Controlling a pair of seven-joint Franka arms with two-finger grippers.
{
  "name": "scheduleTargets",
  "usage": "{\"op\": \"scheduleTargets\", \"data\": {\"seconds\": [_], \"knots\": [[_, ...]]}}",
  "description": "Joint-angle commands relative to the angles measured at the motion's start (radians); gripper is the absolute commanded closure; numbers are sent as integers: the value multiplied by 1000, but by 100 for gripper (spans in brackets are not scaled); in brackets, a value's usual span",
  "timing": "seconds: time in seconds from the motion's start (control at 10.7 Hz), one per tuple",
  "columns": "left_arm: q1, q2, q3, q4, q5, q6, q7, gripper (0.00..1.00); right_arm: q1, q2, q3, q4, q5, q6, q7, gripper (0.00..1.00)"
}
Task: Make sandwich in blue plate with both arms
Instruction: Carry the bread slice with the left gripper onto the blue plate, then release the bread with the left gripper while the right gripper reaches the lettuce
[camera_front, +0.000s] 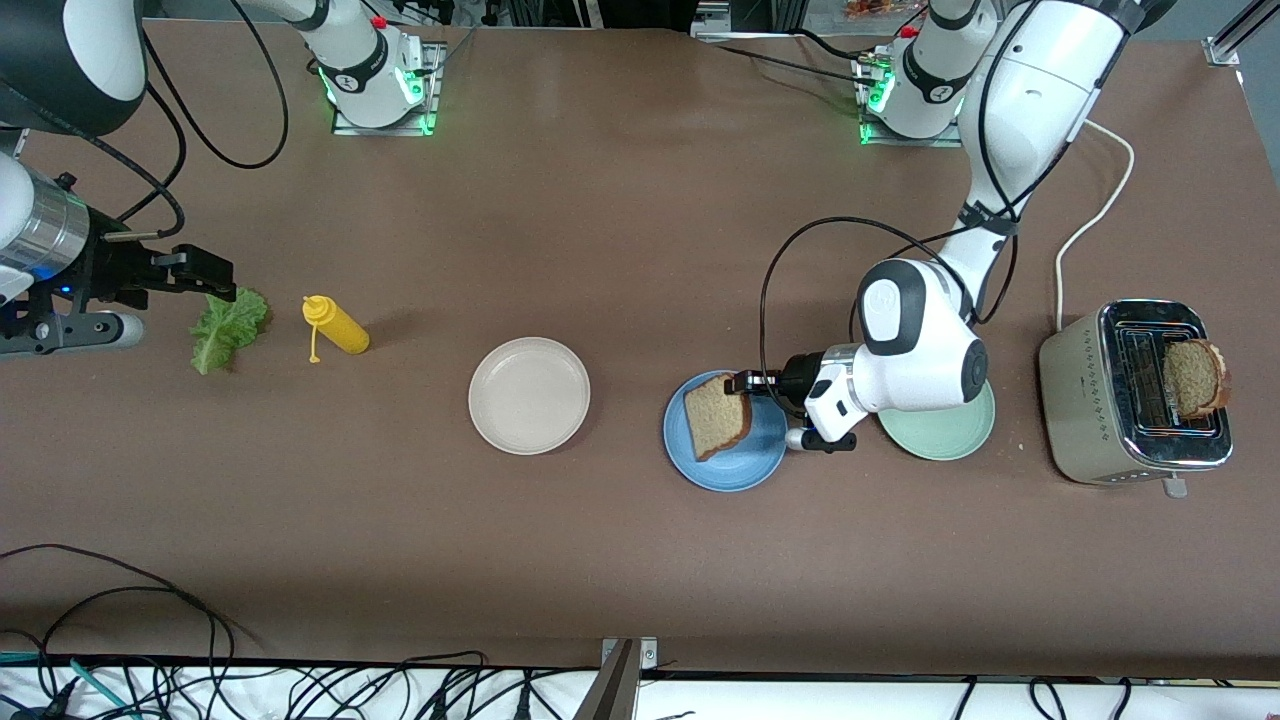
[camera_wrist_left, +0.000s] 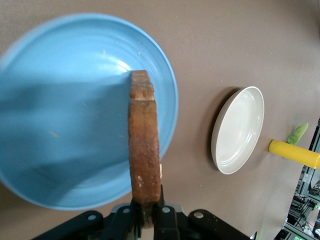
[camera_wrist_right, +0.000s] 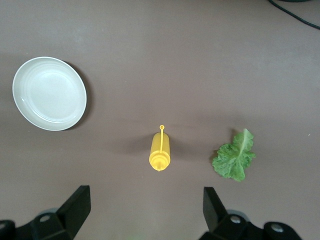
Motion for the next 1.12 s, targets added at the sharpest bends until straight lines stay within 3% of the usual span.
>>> {"op": "scheduleTargets", "data": {"seconds": [0.0, 0.28, 0.47, 0.56, 0.65, 0.84, 1.03], "knots": [[-1, 31, 8, 28, -31, 6, 164, 100, -2, -13, 5, -1, 44, 0, -10, 0], [7, 52, 25, 26, -23, 6, 270, 100, -5, -7, 2, -1, 25, 2, -57, 0], [13, 53, 53, 15, -25, 6, 275, 0, -29, 6, 2, -1, 3, 0, -170, 0], [24, 53, 63, 12, -25, 6, 277, 0, -28, 13, 5, -2, -65, 5, -215, 0], [30, 51, 91, 9, -22, -1, 278, 0, -34, 25, 2, -10, -80, 20, -226, 0], [39, 34, 178, 3, -21, -79, 335, 0, -63, 64, 2, -47, -77, 29, -226, 0], [68, 33, 209, 3, -21, -84, 384, 0, -120, 93, 4, -123, -75, 131, -354, 0]]}}
